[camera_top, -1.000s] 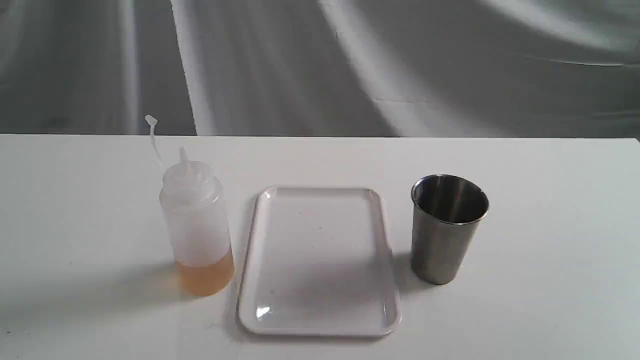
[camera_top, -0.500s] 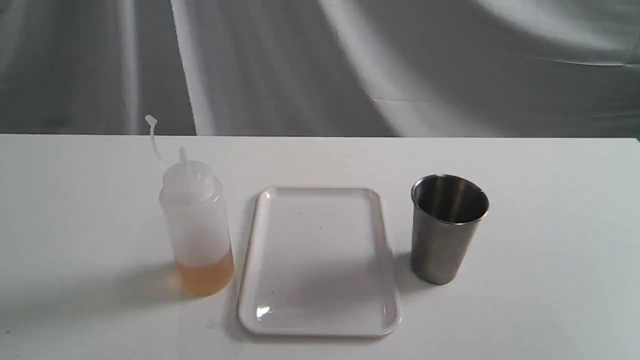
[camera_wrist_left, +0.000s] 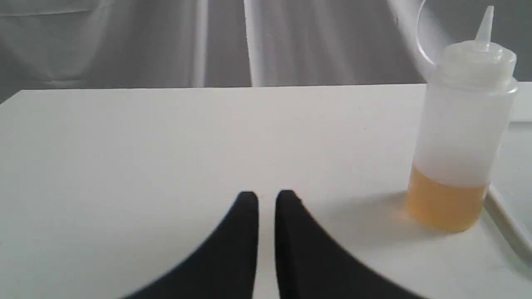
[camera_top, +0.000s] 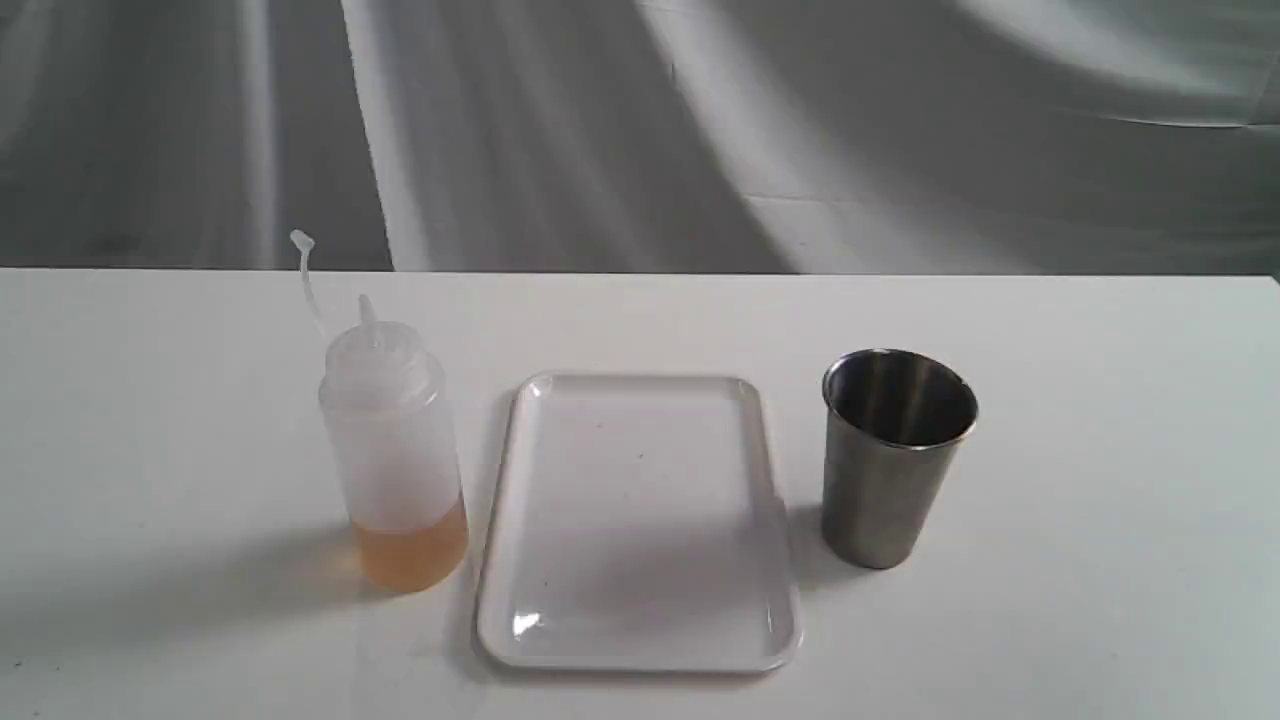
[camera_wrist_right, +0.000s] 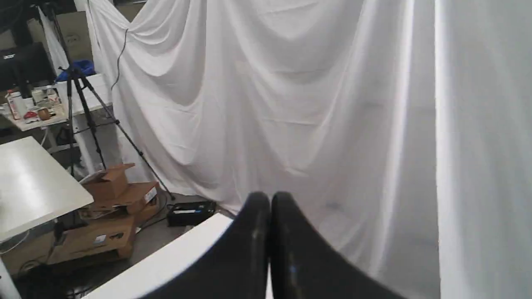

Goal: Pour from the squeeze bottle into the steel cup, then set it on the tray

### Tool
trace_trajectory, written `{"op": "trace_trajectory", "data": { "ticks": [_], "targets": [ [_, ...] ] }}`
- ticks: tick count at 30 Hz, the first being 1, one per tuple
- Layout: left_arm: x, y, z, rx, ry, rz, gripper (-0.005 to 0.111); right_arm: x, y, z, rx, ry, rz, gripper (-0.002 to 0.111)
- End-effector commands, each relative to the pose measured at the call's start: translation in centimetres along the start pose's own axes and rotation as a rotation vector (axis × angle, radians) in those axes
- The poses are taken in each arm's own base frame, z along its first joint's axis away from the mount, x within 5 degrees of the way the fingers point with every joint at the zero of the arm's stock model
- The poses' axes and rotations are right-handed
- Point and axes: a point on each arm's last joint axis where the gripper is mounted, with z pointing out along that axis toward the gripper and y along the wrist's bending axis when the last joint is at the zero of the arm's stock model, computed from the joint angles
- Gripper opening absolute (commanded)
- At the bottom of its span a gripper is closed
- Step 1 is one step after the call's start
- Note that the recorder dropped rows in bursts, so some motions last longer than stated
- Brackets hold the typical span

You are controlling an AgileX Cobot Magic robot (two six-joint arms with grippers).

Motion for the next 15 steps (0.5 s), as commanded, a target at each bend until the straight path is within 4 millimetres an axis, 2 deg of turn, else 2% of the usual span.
{"op": "trace_trajectory", "data": {
  "ticks": [1,6,11,15],
  "targets": [
    [0.1,-0.1,0.0,0.008,-0.007,-0.003,0.008,1.6,0.3,1.5,-0.024,0.062,0.000,0.000],
    [0.1,-0.1,0.0,0.009,-0.007,-0.006,0.008,4.6,0.3,2.3,-0.085,0.037,0.011,0.000],
    [0.1,-0.1,0.0,0.009,-0.007,-0.006,0.008,8.7,-0.6,2.2,-0.049,-0.004,0.076,0.000],
    [0.1,-0.1,0.0,0.008,-0.007,-0.004,0.008,12.0,0.2,1.4,-0.046,-0.048,-0.058,0.000]
  ]
}}
